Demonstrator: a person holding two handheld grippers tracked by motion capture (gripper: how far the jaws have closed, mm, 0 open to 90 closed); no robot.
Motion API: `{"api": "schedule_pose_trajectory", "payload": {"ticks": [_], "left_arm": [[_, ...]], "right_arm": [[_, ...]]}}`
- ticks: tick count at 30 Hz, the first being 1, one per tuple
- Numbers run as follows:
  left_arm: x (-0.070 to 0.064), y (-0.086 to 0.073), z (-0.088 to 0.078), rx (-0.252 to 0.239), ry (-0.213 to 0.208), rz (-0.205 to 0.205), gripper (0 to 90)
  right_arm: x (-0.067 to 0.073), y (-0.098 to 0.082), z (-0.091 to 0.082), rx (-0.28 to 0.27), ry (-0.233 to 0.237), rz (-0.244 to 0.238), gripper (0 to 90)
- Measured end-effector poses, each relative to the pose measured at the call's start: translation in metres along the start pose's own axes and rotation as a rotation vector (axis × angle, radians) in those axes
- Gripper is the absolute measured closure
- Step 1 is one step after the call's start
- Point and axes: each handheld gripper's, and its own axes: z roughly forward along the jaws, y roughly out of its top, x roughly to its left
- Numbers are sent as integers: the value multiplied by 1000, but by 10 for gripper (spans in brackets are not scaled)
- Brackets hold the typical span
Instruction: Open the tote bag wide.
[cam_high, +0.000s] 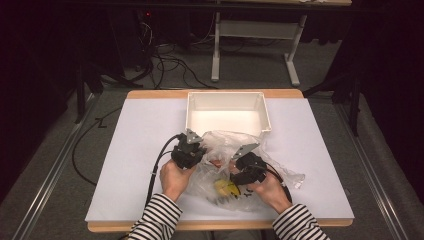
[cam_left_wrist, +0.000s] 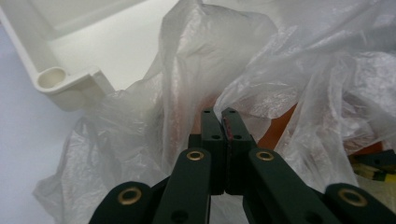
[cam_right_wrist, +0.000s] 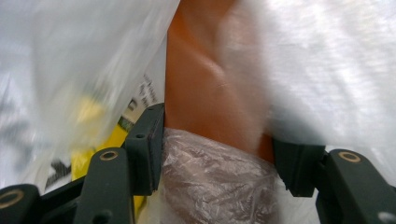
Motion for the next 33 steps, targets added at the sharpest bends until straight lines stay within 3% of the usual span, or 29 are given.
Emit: {"api": "schedule_pose_trajectory", "payload": {"ticks": [4, 8, 12, 17, 21, 24, 28, 33], "left_arm": [[5, -3, -3, -2, 8, -9, 898], [8, -6, -5, 8, 20, -9, 899], [14, -8, -7, 18, 50, -5, 899], [28, -14, -12, 41, 117, -19, 899], [38, -27, -8, 64, 113, -63, 892], [33, -30, -12, 41, 93, -78, 745], [20, -27, -30, -20, 53, -102, 498], [2, -26, -54, -63, 2, -96, 319]], "right_arm": [[1, -4, -6, 22, 14, -78, 434], [-2, -10, -10, 31, 54, -118, 436], [-7, -19, -16, 31, 86, -129, 436], [-13, -31, -24, 26, 103, -160, 436], [-20, -38, -27, 18, 122, -142, 435], [-19, -37, -26, 12, 119, -138, 433], [-18, -34, -25, 18, 111, -144, 431], [-17, -32, -23, 12, 110, -139, 430]]}}
